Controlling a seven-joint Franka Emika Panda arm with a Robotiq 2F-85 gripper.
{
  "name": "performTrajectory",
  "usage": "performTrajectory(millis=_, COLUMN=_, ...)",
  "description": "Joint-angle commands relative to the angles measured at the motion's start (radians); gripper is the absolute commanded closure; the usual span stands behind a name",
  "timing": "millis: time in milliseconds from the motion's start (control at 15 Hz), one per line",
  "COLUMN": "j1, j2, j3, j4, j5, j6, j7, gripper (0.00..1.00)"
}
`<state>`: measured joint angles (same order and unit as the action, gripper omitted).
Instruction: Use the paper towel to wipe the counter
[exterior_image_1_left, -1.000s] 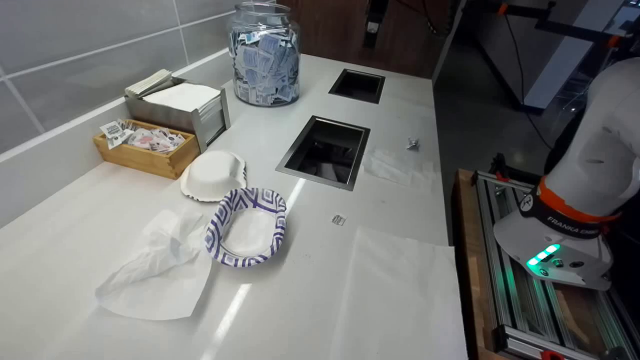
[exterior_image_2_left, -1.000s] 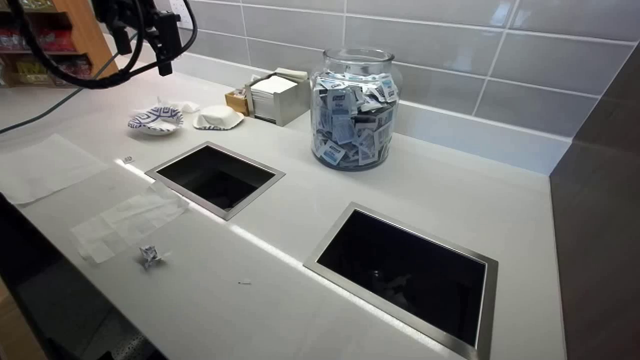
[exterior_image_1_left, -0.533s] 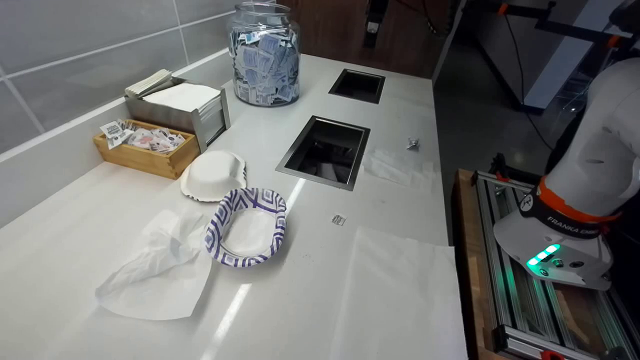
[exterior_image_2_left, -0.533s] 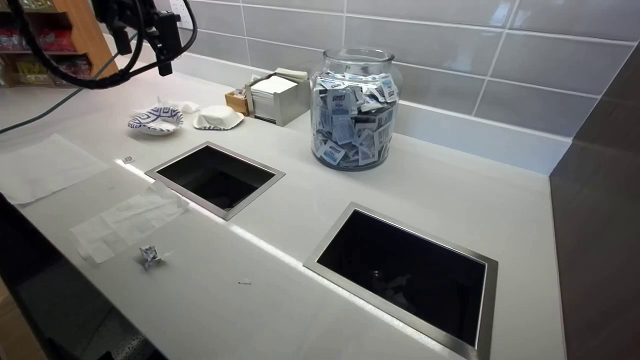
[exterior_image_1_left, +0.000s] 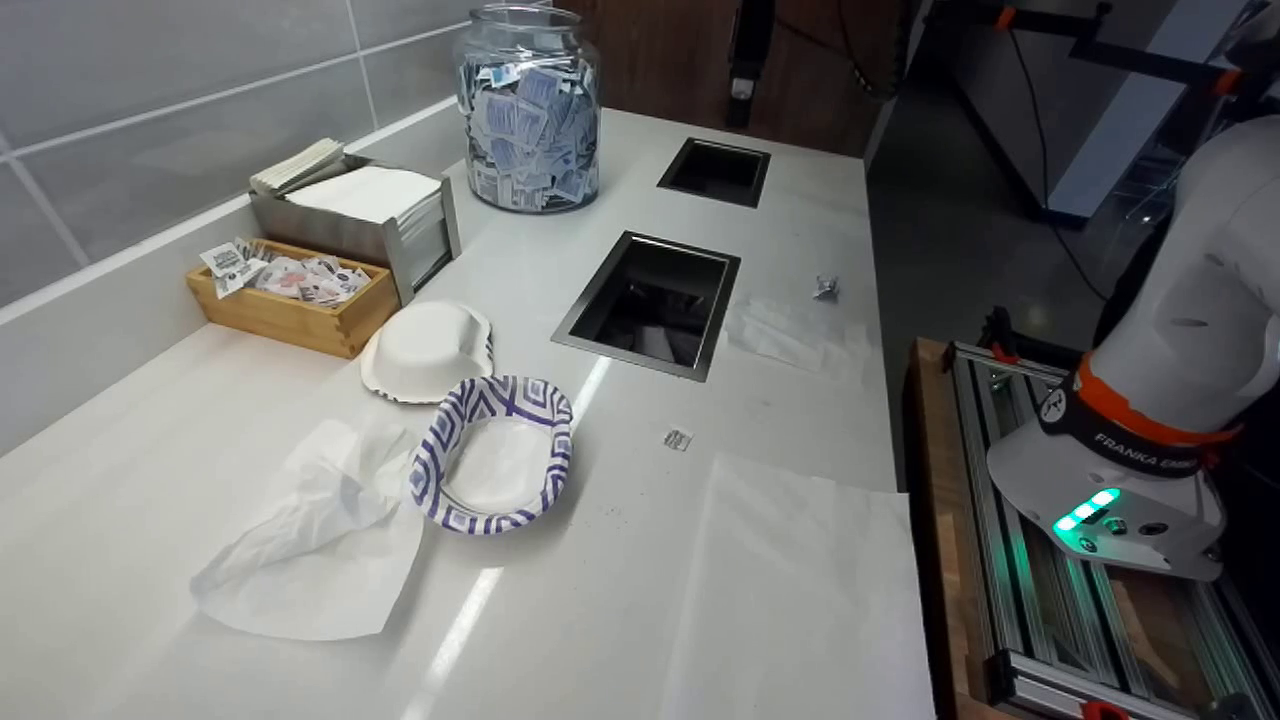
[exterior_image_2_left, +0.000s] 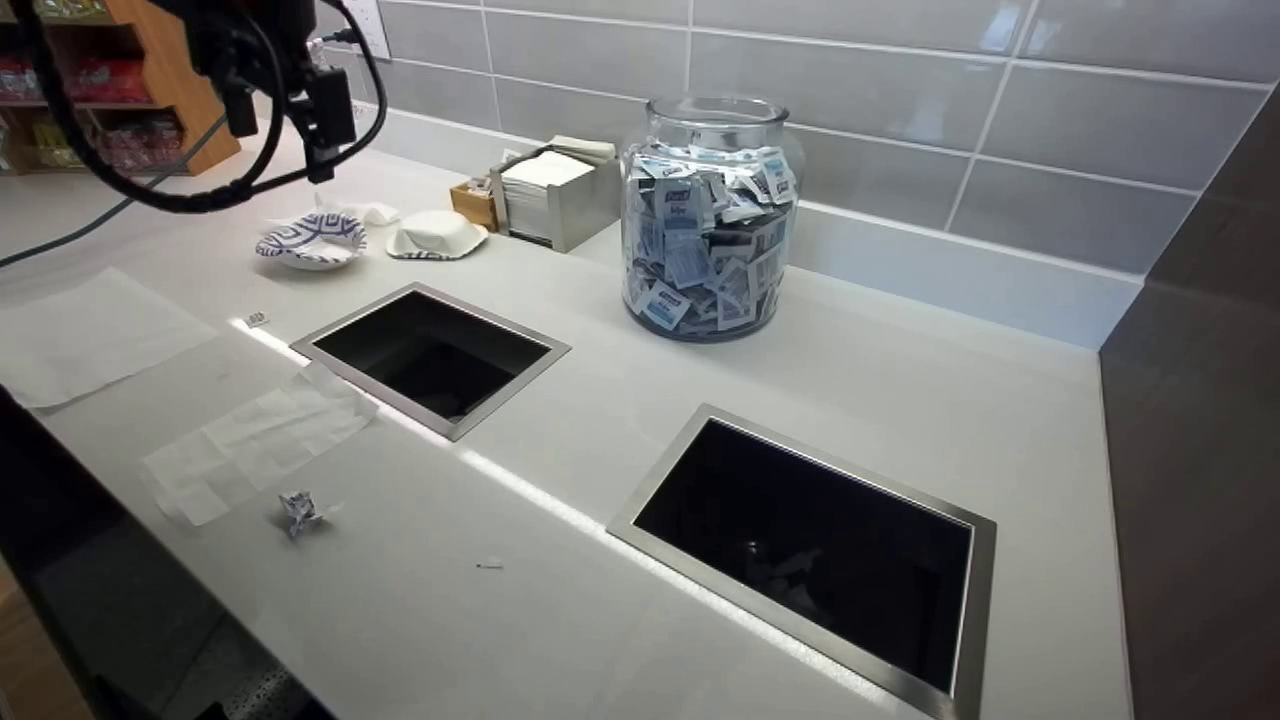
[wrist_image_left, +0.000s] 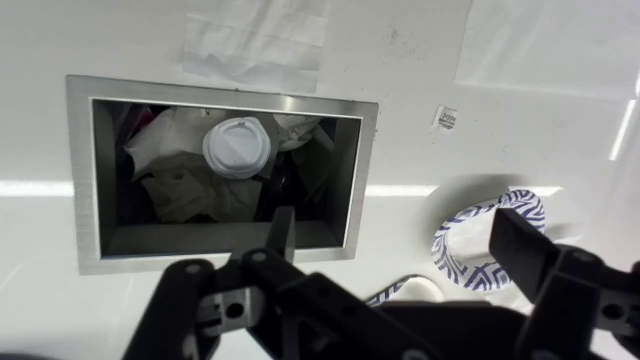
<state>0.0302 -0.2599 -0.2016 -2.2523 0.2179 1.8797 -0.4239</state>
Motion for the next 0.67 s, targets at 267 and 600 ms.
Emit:
performTrajectory(millis=267, j1=-0.011, j2=0.082, j3=0.124, j4=-0.134, j5=-0.005, j6=0.09, j7=0.198, gripper=0.0)
performTrajectory(millis=600, j1=-0.012, j2=0.068, j3=0.199, j4=-0.254, j5=-0.128, j6=0.221, j7=0.492, gripper=0.0)
